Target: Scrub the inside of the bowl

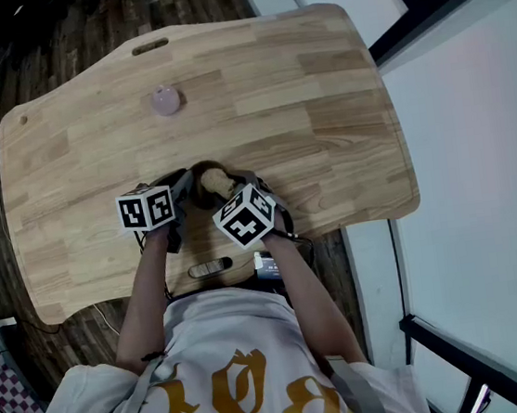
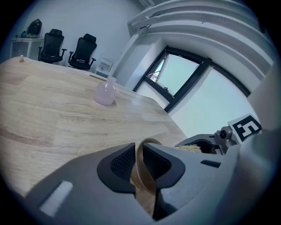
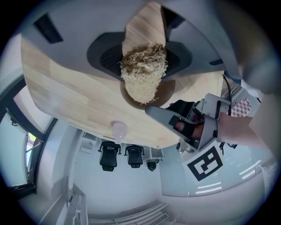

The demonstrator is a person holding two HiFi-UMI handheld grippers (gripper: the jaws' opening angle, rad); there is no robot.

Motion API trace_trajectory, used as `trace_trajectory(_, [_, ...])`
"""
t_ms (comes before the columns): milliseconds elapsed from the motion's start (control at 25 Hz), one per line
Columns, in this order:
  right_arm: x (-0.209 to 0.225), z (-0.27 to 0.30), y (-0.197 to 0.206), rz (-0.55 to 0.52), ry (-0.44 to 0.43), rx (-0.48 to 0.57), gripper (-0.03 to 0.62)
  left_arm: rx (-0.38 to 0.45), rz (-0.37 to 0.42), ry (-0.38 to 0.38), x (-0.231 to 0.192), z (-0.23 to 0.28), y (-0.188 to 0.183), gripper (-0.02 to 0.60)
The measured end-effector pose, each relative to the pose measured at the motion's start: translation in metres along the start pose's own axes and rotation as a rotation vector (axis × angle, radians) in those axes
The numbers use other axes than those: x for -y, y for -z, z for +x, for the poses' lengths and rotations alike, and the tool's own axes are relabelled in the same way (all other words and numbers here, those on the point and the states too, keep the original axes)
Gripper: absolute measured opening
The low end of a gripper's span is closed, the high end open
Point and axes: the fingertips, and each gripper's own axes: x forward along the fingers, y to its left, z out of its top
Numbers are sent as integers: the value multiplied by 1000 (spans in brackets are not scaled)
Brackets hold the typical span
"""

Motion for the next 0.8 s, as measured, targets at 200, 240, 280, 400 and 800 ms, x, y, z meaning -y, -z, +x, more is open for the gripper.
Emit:
trace_trajectory(200, [1, -5, -8, 40, -1, 59, 193, 35, 15, -49, -8, 1, -5, 57])
trace_trajectory(240, [1, -7, -9, 41, 3, 70, 193, 44, 23, -52, -7, 1, -7, 57])
trace_trajectory(280, [1, -8, -10, 40, 11, 80, 193, 53, 32, -57, -7, 0, -9, 57])
trace_trajectory(400, [3, -15, -14, 60, 43, 121, 193, 80, 78, -71, -4, -6, -16, 57])
trace_trajectory(800, [14, -43, -21, 194, 126, 256, 193, 187, 281, -60, 29, -40, -38, 19])
